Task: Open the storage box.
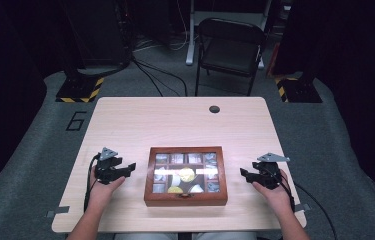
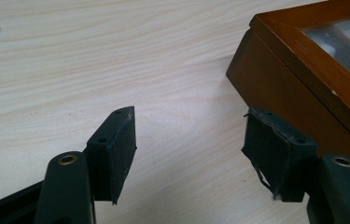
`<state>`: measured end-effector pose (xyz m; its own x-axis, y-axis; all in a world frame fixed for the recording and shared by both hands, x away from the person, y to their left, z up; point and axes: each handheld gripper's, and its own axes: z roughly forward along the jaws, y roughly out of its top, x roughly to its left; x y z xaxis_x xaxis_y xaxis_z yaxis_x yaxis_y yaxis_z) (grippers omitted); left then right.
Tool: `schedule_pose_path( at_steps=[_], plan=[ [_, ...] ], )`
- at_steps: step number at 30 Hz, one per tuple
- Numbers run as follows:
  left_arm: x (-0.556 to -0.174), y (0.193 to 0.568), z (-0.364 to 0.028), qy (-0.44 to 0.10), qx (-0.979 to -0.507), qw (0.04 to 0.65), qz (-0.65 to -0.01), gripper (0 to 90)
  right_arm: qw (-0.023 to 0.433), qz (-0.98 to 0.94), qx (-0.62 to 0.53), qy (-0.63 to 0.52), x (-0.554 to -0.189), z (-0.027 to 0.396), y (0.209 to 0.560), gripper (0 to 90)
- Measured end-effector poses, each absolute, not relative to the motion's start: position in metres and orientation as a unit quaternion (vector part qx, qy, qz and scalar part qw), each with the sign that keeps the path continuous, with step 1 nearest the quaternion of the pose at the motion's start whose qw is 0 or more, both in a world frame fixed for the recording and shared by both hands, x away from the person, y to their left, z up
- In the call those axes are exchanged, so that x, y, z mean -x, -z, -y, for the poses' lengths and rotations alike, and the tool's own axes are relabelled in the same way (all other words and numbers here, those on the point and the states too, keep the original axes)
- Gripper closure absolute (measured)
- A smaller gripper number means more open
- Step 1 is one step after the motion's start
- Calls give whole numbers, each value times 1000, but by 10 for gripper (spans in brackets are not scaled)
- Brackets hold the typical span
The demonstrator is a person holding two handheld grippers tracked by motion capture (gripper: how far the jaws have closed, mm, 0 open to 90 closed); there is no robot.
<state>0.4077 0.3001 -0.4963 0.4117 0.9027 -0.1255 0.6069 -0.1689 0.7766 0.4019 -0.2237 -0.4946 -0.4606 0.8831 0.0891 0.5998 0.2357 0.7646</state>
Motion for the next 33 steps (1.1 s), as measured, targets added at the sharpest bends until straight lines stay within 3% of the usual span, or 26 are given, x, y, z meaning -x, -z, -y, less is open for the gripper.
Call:
schedule_pose_path(
  at_steps=[33],
  plan=[
    [-367, 474, -280, -174, -761, 418, -465, 354, 194, -755, -463, -423, -362, 211, 476, 391]
  ],
)
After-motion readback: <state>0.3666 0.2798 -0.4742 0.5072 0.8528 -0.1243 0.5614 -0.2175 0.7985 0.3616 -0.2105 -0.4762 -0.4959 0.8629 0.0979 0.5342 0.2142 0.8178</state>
